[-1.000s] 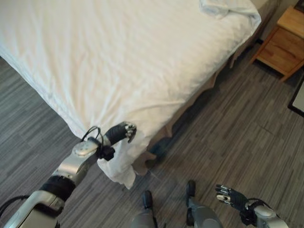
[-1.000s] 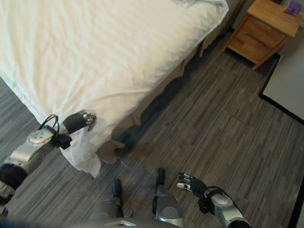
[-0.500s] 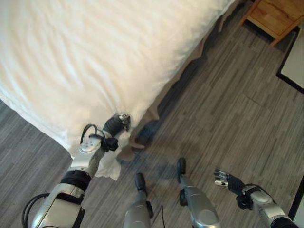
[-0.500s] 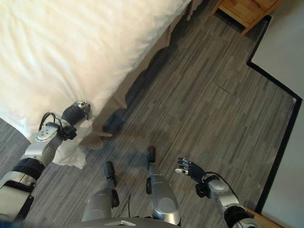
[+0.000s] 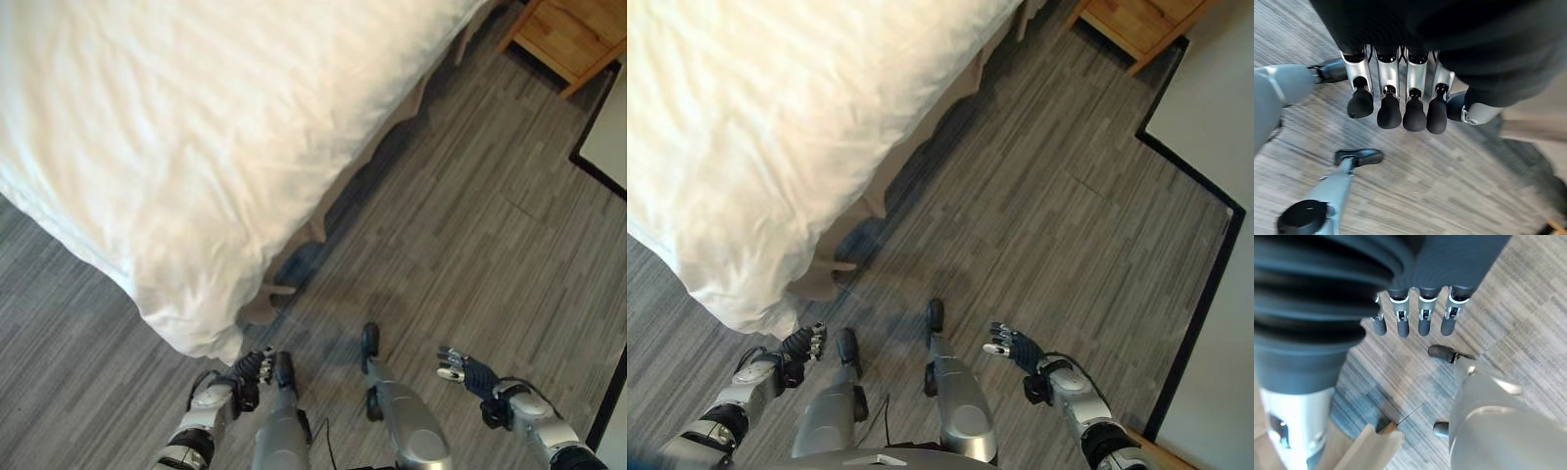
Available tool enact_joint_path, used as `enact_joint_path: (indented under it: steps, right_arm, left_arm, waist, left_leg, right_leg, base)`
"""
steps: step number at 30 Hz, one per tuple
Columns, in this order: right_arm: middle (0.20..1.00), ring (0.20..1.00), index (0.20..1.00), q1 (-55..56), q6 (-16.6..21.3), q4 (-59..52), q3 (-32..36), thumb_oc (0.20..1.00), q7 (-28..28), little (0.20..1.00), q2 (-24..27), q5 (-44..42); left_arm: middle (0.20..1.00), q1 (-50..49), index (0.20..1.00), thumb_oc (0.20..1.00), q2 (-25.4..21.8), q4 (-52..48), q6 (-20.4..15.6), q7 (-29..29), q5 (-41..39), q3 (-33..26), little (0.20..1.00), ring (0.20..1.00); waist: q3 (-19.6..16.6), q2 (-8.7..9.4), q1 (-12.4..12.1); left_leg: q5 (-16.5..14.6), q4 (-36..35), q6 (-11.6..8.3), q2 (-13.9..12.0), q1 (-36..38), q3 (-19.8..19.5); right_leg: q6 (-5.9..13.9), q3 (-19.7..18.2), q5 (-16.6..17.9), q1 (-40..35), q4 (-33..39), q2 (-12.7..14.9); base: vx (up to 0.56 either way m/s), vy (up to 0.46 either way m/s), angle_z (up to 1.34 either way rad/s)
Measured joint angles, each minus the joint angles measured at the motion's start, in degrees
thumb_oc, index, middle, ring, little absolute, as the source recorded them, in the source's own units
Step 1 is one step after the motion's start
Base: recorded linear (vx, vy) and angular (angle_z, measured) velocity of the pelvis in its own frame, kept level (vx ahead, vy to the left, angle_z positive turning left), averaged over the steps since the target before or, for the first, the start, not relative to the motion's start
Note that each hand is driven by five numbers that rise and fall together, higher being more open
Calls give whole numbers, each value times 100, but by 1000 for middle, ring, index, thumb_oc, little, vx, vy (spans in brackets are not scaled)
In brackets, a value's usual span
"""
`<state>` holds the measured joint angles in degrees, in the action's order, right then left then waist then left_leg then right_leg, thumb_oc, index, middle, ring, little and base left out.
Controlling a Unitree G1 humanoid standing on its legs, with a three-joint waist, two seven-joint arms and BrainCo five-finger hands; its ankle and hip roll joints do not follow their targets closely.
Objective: Making the bed.
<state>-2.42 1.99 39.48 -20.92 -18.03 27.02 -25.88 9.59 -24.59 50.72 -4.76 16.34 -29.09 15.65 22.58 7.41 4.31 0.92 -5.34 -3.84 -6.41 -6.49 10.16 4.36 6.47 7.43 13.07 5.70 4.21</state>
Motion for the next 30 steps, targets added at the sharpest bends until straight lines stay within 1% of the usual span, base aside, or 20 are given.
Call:
enact_joint_path:
  steps: [1,3,4,5,7,8,10,11,12,15,17,18,19,20,22,23,24,26,27,30]
  right_arm:
    - [1000,1000,1000,-11,-1,5,-25,1000,-2,1000,-8,-2]
    - [1000,1000,1000,-30,7,73,-100,1000,-4,1000,-11,-7]
    - [1000,1000,1000,-42,-3,79,-122,1000,-5,1000,-18,-8]
    - [1000,1000,1000,-62,-7,203,-254,1000,-9,1000,-56,-5]
    - [1000,1000,1000,-89,-11,364,-293,1000,24,1000,-231,-6]
    - [1000,1000,1000,-103,-7,447,-355,1000,26,1000,-394,-6]
    - [1000,1000,1000,-162,-6,685,-383,1000,37,1000,-650,-24]
    - [1000,1000,1000,-204,-10,809,-393,1000,58,1000,-757,-116]
    - [1000,1000,1000,-234,-5,823,-418,1000,112,1000,-750,-122]
    - [1000,1000,1000,-112,-5,787,-418,1000,255,1000,-637,-125]
    - [1000,1000,1000,92,0,672,-386,1000,258,1000,-521,-126]
    - [1000,1000,1000,284,7,628,-81,1000,239,1000,-582,-117]
    - [1000,1000,1000,473,10,630,98,1000,241,1000,-575,-113]
    - [1000,1000,1000,663,6,642,173,1000,232,1000,-537,-106]
    - [1000,1000,1000,904,2,808,384,1000,118,1000,-536,-94]
    - [1000,1000,1000,948,-3,864,496,1000,68,1000,-534,-91]
    - [1000,1000,1000,956,1,860,601,1000,-3,1000,-522,-86]
    - [1000,1000,1000,952,18,851,737,1000,-17,1000,-527,2]
    - [1000,1000,1000,954,64,840,788,1000,-69,1000,-531,104]
    - [1000,1000,1000,994,128,835,823,1000,-189,1000,-535,129]
  left_arm:
    - [200,28,200,200,-40,-294,7,33,-6,161,200,200]
    - [200,51,200,200,-317,-1053,-11,113,-25,852,200,200]
    - [200,215,200,200,-246,-1121,3,251,-80,922,200,200]
    - [200,564,200,200,-443,-1886,53,367,-224,1892,200,200]
    - [200,1049,200,200,-133,-2458,279,463,-514,2492,200,200]
    - [200,1472,200,200,130,-2940,290,551,-846,2958,200,200]
    - [200,2092,200,200,930,-3091,264,660,-1152,3247,200,200]
    - [200,2435,200,200,1293,-3087,215,714,-1286,3362,200,200]
    - [200,2525,200,200,1357,-3126,232,682,-1360,3316,200,200]
    - [200,2383,200,200,1317,-3177,88,625,-1597,2757,200,200]
    - [200,1761,200,200,1155,-3201,8,513,-1862,2089,200,200]
    - [200,600,200,200,902,-3516,1,522,-2276,755,200,200]
    - [200,-86,200,200,882,-3495,-72,463,-2510,-125,200,200]
    - [200,-454,200,200,686,-3396,-141,422,-2657,-560,200,200]
    - [200,-989,200,200,195,-3202,-221,422,-2703,-1138,200,200]
    - [200,-1210,200,200,81,-3094,-227,422,-2704,-1388,200,200]
    - [200,-1458,200,200,17,-3009,-242,421,-2704,-1671,200,200]
    - [200,-1759,200,200,88,-2923,-259,422,-2705,-2016,200,200]
    - [200,-1945,200,200,311,-2926,-260,429,-2710,-2330,200,200]
    - [200,-2446,200,200,455,-3283,-269,410,-2708,-2479,200,200]
  waist:
    - [-3,-9,-2]
    - [-16,-20,-22]
    - [-33,-47,-5]
    - [-96,-83,10]
    - [-234,-129,41]
    - [-423,-158,45]
    - [-723,-191,154]
    - [-977,-247,337]
    - [-1082,-263,402]
    - [-1260,-361,439]
    - [-1331,-420,323]
    - [-1346,-462,263]
    - [-1364,-496,199]
    - [-1374,-517,93]
    - [-1380,-519,-186]
    - [-1381,-521,-292]
    - [-1381,-523,-318]
    - [-1389,-514,-357]
    - [-1400,-497,-429]
    - [-1414,-472,-490]
  left_leg:
    - [0,0,0,11,23,-11]
    - [30,1,-20,58,77,-11]
    - [29,1,-17,60,97,-21]
    - [33,0,-10,94,142,-27]
    - [24,1,3,130,228,-25]
    - [19,0,12,160,234,-29]
    - [-1,0,41,168,278,-53]
    - [-18,-1,49,165,275,-103]
    - [-24,-1,48,152,290,-103]
    - [-49,-23,75,98,318,-133]
    - [-50,-4,72,69,369,-143]
    - [-55,-31,66,20,386,-155]
    - [-53,-28,62,9,479,-208]
    - [-34,-2,36,5,503,-285]
    - [-34,-1,35,18,515,-324]
    - [-34,-1,36,47,517,-336]
    - [-31,-1,40,90,518,-392]
    - [-32,-2,56,152,517,-455]
    - [-61,-2,101,186,513,-456]
    - [-52,-5,118,222,474,-494]
  right_leg:
    - [-1,16,0,-35,0,22]
    - [-47,10,35,-88,-1,42]
    - [-49,15,37,-110,-1,66]
    - [-56,16,45,-155,-2,97]
    - [-51,12,42,-245,-2,123]
    - [-42,8,36,-250,-2,133]
    - [-13,16,14,-306,-2,152]
    - [20,63,-18,-331,-3,158]
    - [63,67,-64,-343,-3,157]
    - [46,95,-99,-427,-2,142]
    - [26,109,-111,-448,-2,105]
    - [-11,140,-129,-508,-2,74]
    - [-26,201,-163,-598,-1,64]
    - [-36,259,-181,-659,-1,62]
    - [-17,309,-206,-691,0,81]
    - [-14,318,-206,-701,0,113]
    - [7,357,-210,-736,1,159]
    - [49,420,-213,-780,9,233]
    - [67,416,-204,-777,21,275]
    - [85,451,-200,-765,22,315]
  base:
    - [17,1,8]
    - [14,4,3]
    - [57,13,5]
    - [37,4,3]
    - [22,2,1]
    - [0,0,0]
    - [19,-7,5]
    - [29,-16,8]
    - [40,-22,6]
    - [10,-8,3]
    - [41,-7,3]
    - [52,-3,10]
    - [44,10,22]
    - [29,15,30]
    - [18,24,18]
    - [1,25,15]
    - [-8,22,20]
    - [-7,20,20]
    - [-14,20,10]
    - [-31,19,7]
